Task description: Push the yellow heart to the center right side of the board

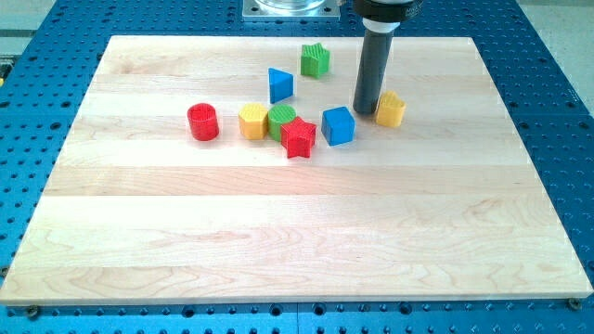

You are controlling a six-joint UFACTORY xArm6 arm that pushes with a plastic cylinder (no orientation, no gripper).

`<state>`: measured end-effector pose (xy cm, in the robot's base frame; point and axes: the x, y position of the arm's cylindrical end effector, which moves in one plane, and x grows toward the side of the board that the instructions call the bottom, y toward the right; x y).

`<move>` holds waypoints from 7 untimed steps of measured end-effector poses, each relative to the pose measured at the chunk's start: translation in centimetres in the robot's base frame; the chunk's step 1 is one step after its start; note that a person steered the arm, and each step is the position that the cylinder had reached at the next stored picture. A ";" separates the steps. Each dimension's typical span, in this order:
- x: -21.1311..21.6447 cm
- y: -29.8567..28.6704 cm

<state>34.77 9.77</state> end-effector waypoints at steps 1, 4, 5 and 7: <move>0.0 3.8; 4.1 2.8; 6.5 6.3; 11.0 7.1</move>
